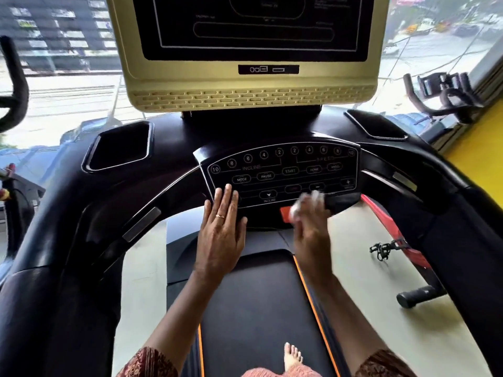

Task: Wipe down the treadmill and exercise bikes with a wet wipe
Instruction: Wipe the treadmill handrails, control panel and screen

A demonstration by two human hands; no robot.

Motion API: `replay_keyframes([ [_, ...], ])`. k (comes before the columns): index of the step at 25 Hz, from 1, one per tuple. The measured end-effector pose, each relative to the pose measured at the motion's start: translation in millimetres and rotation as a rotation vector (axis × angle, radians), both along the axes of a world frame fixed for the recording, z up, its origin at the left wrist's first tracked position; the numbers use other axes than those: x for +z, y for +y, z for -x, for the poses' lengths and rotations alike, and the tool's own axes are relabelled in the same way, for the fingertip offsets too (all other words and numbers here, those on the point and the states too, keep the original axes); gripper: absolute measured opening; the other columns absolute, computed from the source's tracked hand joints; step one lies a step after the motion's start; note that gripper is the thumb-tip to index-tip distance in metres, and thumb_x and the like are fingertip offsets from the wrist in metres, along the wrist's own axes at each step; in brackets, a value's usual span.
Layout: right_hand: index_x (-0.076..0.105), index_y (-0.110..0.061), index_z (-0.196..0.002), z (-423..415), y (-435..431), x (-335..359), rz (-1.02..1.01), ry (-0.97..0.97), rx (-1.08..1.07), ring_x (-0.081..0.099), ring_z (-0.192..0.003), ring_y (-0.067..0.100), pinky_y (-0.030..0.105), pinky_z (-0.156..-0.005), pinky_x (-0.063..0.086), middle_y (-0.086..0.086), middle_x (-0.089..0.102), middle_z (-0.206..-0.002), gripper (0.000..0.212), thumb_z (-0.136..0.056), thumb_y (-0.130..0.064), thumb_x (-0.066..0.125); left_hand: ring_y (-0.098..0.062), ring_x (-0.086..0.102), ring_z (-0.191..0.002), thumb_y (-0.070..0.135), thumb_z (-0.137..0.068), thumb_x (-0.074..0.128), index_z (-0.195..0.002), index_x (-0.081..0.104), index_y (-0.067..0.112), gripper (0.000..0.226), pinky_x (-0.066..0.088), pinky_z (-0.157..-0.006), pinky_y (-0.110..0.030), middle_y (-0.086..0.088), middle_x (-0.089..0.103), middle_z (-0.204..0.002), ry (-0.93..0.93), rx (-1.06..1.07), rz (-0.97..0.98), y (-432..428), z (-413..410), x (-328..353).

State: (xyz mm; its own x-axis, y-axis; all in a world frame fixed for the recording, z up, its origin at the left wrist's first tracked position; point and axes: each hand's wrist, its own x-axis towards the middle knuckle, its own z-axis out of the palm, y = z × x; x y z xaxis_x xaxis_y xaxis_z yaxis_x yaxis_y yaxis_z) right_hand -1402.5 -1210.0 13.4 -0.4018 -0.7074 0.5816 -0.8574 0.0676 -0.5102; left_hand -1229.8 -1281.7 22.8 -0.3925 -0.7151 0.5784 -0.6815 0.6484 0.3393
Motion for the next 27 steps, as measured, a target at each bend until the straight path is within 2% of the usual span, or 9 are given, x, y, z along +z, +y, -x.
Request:
replay_keyframes([
  [2,0.047,0.002,-0.135,-14,0,-3,-0.021,0.166,0.242,0.029,-0.141,0.029,0.047,-0.115,0.025,0.018,0.04,-0.145,0.041,-0.097,-0.013,0.044,-0.023,0.021,-0.142,0.027,-0.095,0.04,-0.14,0.042,0.002,0.052,0.012,-0.116,-0.038,-0.014,0.033,-0.15,-0.014,-0.02,0.009,2,20,5],
  [4,0.05,-0.002,-0.134,16,5,-3,-0.018,0.294,0.334,0.034,-0.139,0.026,0.046,-0.112,0.03,0.013,0.045,-0.143,0.039,-0.097,-0.015,0.046,-0.022,0.021,-0.142,0.029,-0.094,0.04,-0.14,0.042,0.002,0.053,0.012,-0.116,-0.038,-0.013,0.033,-0.15,-0.033,-0.016,0.012,2,42,9],
  [8,0.041,-0.006,-0.141,109,15,-6,-0.036,-0.064,0.012,0.016,-0.145,0.018,0.05,-0.114,0.022,0.008,0.031,-0.152,0.053,-0.103,-0.039,0.026,-0.022,0.021,-0.142,0.034,-0.094,0.04,-0.141,0.04,0.0,0.057,0.009,-0.117,-0.035,-0.014,0.032,-0.151,-0.083,0.061,0.005,5,76,12],
  [10,0.038,-0.007,-0.143,104,10,-4,-0.045,-0.176,0.024,0.015,-0.145,0.019,0.051,-0.113,0.024,0.008,0.028,-0.153,0.056,-0.103,-0.043,0.023,-0.024,0.021,-0.142,0.036,-0.093,0.04,-0.141,0.038,0.0,0.06,0.009,-0.116,-0.035,-0.014,0.03,-0.151,-0.096,0.099,-0.001,6,94,14],
  [14,0.046,-0.008,-0.139,97,10,-3,-0.055,0.162,0.339,0.026,-0.142,0.02,0.043,-0.114,0.026,0.007,0.041,-0.147,0.044,-0.102,-0.028,0.035,-0.025,0.019,-0.142,0.038,-0.092,0.039,-0.143,0.034,0.001,0.064,0.011,-0.115,-0.037,-0.014,0.027,-0.153,-0.098,0.145,-0.011,-3,123,21],
  [18,0.035,-0.01,-0.145,157,-17,18,-0.054,0.024,0.107,0.002,-0.145,0.007,0.038,-0.117,0.014,0.004,0.024,-0.153,0.048,-0.099,-0.025,0.038,-0.024,0.012,-0.144,0.043,-0.092,0.036,-0.147,0.023,0.003,0.069,0.006,-0.115,-0.036,-0.012,0.018,-0.155,-0.096,0.199,-0.044,-9,138,24],
  [21,0.037,-0.006,-0.144,117,-39,25,-0.087,0.251,0.394,0.007,-0.146,0.016,0.033,-0.119,0.006,0.008,0.032,-0.151,0.057,-0.089,-0.003,0.055,-0.021,0.009,-0.144,0.044,-0.092,0.034,-0.147,0.022,0.003,0.07,0.001,-0.116,-0.033,-0.011,0.016,-0.156,-0.112,0.195,-0.048,-8,139,24],
  [23,0.033,-0.016,-0.147,114,-58,39,-0.142,0.381,0.53,0.015,-0.145,0.019,0.033,-0.119,0.008,0.001,0.029,-0.154,0.062,-0.088,-0.005,0.05,-0.018,0.008,-0.144,0.044,-0.093,0.034,-0.147,0.024,0.002,0.069,0.0,-0.116,-0.031,-0.01,0.016,-0.156,-0.11,0.185,-0.048,-8,136,24],
  [27,0.036,-0.01,-0.145,163,-74,46,-0.042,0.169,0.207,0.02,-0.143,0.025,0.041,-0.117,0.017,0.007,0.03,-0.153,0.049,-0.097,-0.018,0.04,-0.019,0.01,-0.145,0.045,-0.093,0.036,-0.148,0.024,0.005,0.069,0.003,-0.117,-0.032,-0.008,0.017,-0.156,-0.119,0.222,-0.059,-7,137,26],
])
